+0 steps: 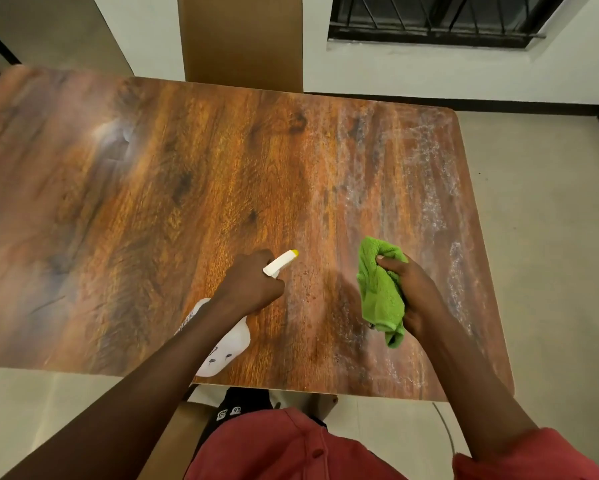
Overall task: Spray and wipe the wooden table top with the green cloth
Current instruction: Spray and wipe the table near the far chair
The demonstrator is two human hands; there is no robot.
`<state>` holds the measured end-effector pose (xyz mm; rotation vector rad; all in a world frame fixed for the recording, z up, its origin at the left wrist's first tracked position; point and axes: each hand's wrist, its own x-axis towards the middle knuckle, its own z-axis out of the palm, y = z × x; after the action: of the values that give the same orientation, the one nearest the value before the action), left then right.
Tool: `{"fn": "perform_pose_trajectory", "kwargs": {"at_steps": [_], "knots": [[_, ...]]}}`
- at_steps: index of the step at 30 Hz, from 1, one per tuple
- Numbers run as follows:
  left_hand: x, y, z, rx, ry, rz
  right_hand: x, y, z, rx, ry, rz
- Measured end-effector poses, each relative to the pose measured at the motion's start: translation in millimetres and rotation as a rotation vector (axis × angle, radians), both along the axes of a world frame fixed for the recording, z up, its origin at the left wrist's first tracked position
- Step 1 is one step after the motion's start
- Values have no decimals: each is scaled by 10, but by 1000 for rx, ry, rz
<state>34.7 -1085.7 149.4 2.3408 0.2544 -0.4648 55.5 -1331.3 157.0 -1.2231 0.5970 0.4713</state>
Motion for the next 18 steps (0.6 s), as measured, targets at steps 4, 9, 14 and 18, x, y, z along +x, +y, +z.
{"fn": "perform_pose_trajectory", "kwargs": {"at_steps": [4,9,14,18], "knots": [[45,46,88,-16,-49,-6,-102,-46,-126,-289,-117,69],[-35,69,90,-40,-83,3,-630,101,-563,-774,-625,477],[-120,127,140,-107,-61,78,-1041,421,-863,-956,-1084,910],[-221,192,91,-75,-51,55,-1284,601,-1121,-825,-1315,1278]]}}
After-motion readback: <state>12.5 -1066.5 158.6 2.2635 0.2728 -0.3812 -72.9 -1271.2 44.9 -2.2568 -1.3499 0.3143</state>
